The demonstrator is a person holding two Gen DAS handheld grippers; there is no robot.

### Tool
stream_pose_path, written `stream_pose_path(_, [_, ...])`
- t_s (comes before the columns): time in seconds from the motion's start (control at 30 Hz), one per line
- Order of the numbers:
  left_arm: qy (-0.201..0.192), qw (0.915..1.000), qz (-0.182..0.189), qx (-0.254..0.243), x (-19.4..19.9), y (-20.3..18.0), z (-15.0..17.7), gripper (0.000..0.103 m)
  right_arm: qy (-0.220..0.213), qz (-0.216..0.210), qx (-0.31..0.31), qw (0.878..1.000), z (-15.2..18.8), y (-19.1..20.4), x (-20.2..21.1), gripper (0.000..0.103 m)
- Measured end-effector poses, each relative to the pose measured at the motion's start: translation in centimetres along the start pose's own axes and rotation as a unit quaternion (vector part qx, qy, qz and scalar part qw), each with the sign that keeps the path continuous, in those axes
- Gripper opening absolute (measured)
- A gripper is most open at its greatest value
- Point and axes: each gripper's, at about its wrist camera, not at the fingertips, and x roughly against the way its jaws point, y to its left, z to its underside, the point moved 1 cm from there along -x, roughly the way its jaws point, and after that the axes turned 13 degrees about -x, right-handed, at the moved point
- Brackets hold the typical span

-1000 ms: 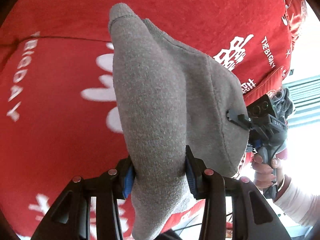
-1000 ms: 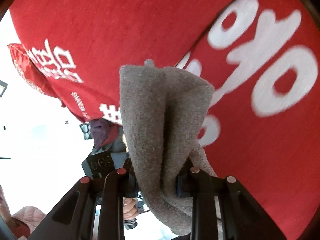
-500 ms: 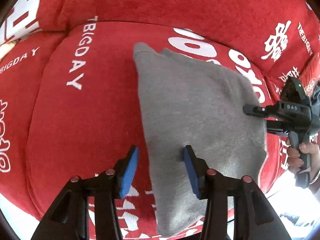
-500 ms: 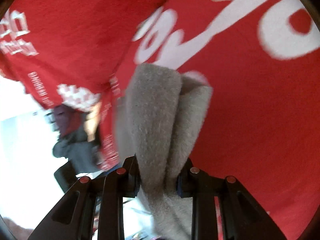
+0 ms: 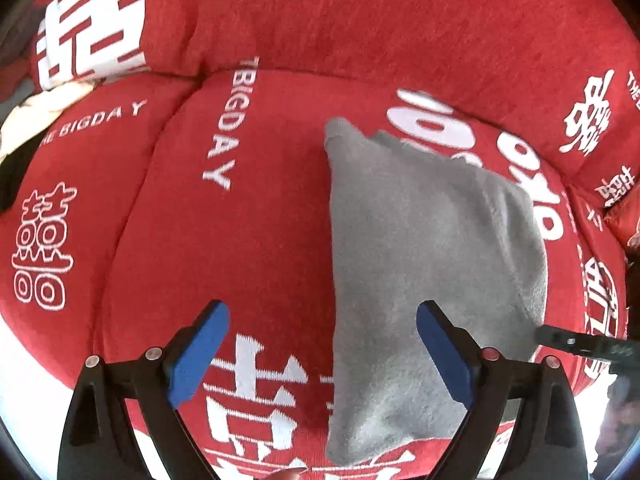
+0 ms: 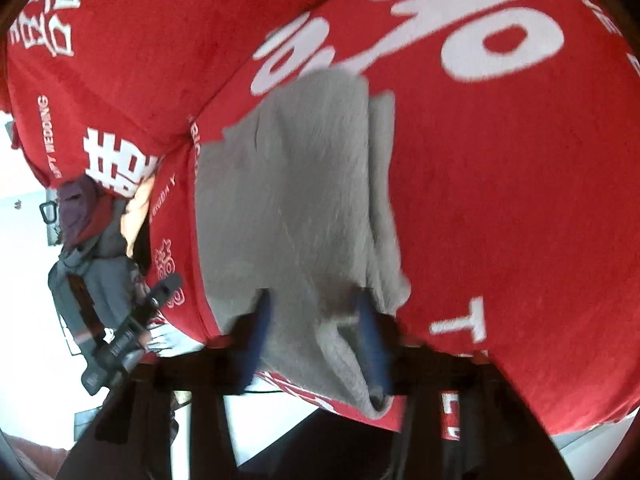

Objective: Fold small clothes
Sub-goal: 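Release the bundle and pull both grippers back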

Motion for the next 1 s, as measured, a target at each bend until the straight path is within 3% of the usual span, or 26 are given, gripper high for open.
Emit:
stream_pose_path(0.1, [0.007, 0.9999, -0.001, -0.007, 0.0, -0.3, 0.4, 0.095, -0.021, 0.058, 0.021, 0.998, 0.0, -0.4, -1.1, 0.023])
stream_pose_path(0.43, [0.035, 0.9988, 0.018, -0.031, 1.6, -2.4, 1.4, 0.095, -0.030, 0.104, 0.019, 0.994, 1.2, -0.5, 0.2, 0.024])
stream_pose_path(0.53, [0.046, 0.9978, 0.015, -0.045, 2.2, -3.3, 1.7, 0.095, -0.025, 0.115, 0.008, 0.993, 1.8, -0.8, 1.0, 0.028])
stream_pose_path(0.6, [0.060, 0.9967, 0.013, -0.053, 2.5, -3.8, 2.0, 0.095, -0.024, 0.118, 0.006, 0.993, 2.4, -0.4, 1.6, 0.035])
stream_pose_path(0.67, [0.069, 0.9959, 0.020, -0.055, 3.1, -4.1, 2.2, 0.095, -0.029, 0.126, 0.012, 0.991, 3.0, 0.4, 2.2, 0.057])
stream_pose_path(0.77, [0.072, 0.9953, 0.016, -0.062, 4.1, -4.5, 2.4, 0.096, -0.034, 0.136, 0.023, 0.990, 3.8, 2.1, 2.9, 0.066])
stream_pose_path(0.8, [0.073, 0.9952, 0.009, -0.065, 4.6, -4.6, 2.4, 0.103, -0.036, 0.139, 0.025, 0.989, 4.1, 2.8, 3.1, 0.068])
stream_pose_path(0.87, [0.072, 0.9950, 0.000, -0.068, 5.3, -4.8, 2.3, 0.103, -0.041, 0.139, 0.029, 0.989, 4.6, 3.8, 3.5, 0.080])
stream_pose_path(1.0, [0.068, 0.9954, -0.014, -0.066, 6.8, -4.7, 1.8, 0.103, -0.078, 0.129, 0.040, 0.988, 5.5, 5.9, 4.7, 0.085])
